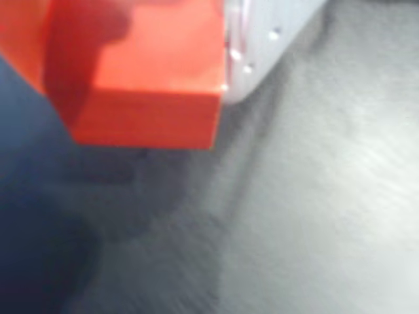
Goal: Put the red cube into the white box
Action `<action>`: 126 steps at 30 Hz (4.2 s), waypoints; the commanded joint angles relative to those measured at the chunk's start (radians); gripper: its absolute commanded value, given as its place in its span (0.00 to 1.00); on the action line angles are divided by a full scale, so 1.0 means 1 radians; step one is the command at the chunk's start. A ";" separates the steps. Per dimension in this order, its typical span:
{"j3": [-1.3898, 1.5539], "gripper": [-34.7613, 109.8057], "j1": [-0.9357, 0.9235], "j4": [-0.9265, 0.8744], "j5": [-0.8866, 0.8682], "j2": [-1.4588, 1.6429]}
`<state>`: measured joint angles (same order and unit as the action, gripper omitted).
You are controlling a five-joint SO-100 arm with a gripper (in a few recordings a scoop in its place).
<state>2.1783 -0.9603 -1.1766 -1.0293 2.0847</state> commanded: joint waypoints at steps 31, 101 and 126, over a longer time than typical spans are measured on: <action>0.202 0.24 -0.140 -0.175 0.069 0.451; 0.549 0.30 -0.304 -0.281 0.124 1.152; 0.420 0.24 0.081 0.002 -0.006 0.839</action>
<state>2.6553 -0.9664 -1.2057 -0.9925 2.9821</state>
